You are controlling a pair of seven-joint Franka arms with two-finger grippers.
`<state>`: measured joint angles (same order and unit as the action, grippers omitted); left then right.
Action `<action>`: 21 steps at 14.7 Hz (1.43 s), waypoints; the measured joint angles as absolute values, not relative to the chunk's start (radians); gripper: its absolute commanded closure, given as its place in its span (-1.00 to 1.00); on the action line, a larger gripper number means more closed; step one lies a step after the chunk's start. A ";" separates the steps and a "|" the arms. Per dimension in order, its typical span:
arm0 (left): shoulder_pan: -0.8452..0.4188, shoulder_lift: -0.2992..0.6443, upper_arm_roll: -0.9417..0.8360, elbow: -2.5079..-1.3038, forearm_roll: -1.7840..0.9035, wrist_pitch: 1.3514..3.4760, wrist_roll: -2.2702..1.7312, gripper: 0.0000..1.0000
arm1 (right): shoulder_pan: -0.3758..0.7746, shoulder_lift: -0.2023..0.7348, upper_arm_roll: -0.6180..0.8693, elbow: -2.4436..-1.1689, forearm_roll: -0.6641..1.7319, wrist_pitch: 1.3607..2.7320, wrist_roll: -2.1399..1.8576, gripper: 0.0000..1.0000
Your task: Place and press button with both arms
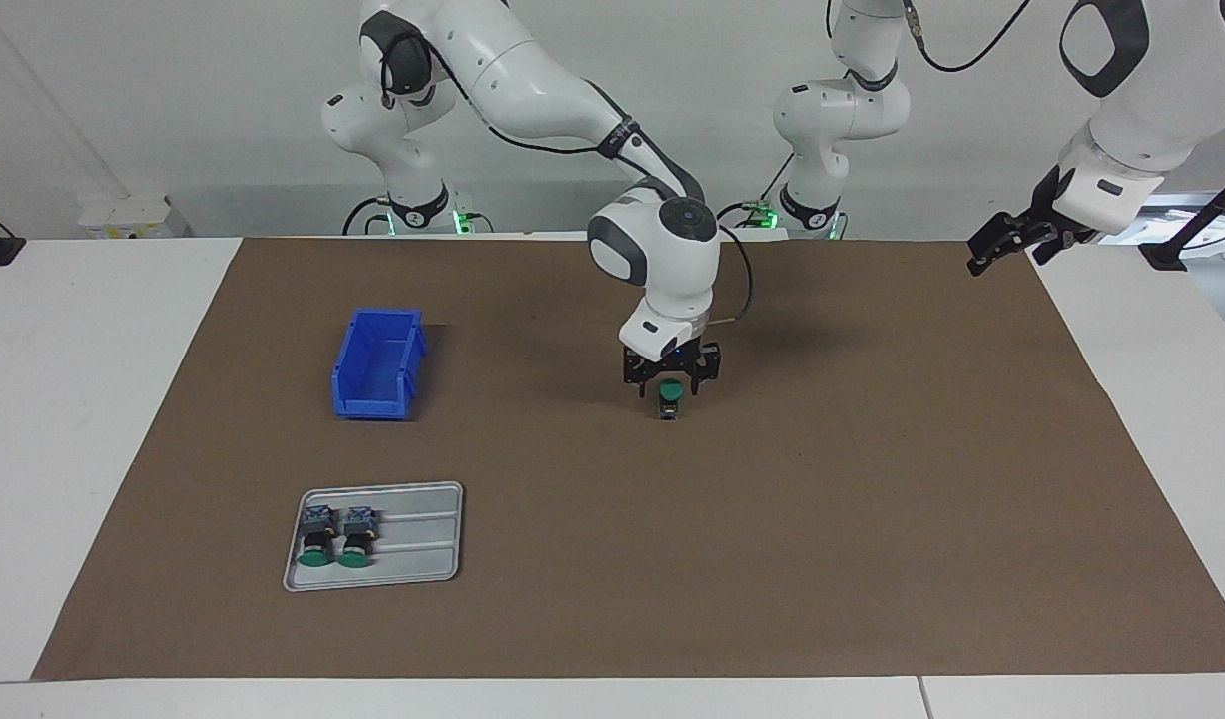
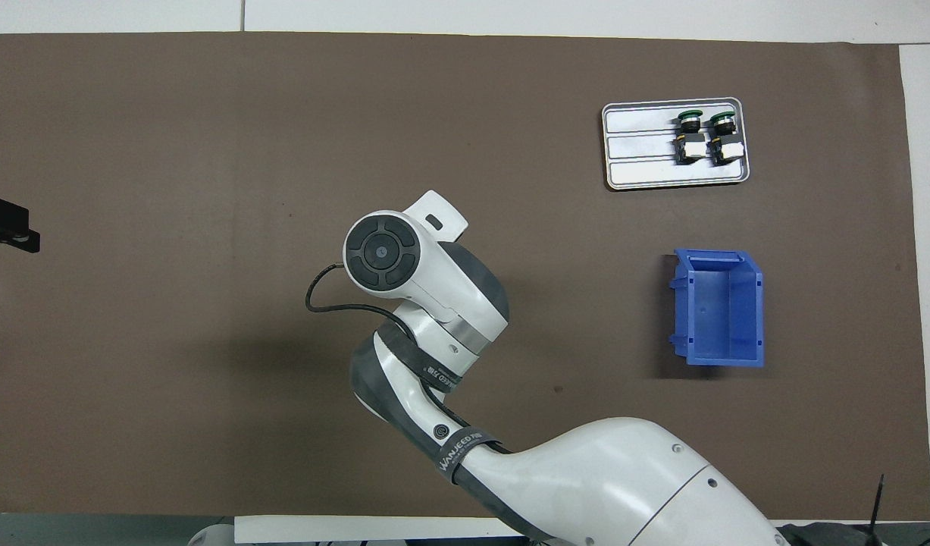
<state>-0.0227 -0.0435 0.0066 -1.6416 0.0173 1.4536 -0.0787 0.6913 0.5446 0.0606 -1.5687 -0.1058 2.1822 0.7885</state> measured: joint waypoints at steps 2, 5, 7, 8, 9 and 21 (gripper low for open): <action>-0.023 -0.043 0.007 -1.642 0.017 1.454 -0.079 -1.00 | 0.691 0.544 0.061 -1.568 -0.106 2.185 0.788 1.00; -0.023 -0.043 0.007 -1.642 0.017 1.454 -0.079 -1.00 | 0.691 0.539 0.061 -1.549 -0.106 2.159 0.781 1.00; -0.023 -0.044 0.007 -1.642 0.017 1.454 -0.079 -1.00 | 0.683 0.523 0.058 -1.521 -0.106 2.104 0.755 1.00; -0.023 -0.044 0.007 -1.642 0.017 1.454 -0.079 -1.00 | 0.666 0.501 0.055 -1.518 -0.106 2.085 0.734 1.00; -0.023 -0.044 0.007 -1.642 0.017 1.454 -0.079 -1.00 | 0.635 0.467 0.054 -1.529 -0.106 2.063 0.700 1.00; -0.022 -0.044 0.007 -1.642 0.017 1.453 -0.079 -1.00 | 0.147 -0.180 -0.003 -2.199 -0.005 2.033 -0.051 1.00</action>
<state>-0.0217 -0.0435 0.0072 -1.6416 0.0173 1.4531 -0.0787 0.1465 -0.1798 -0.0027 -2.1988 -0.0055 2.0334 -0.0506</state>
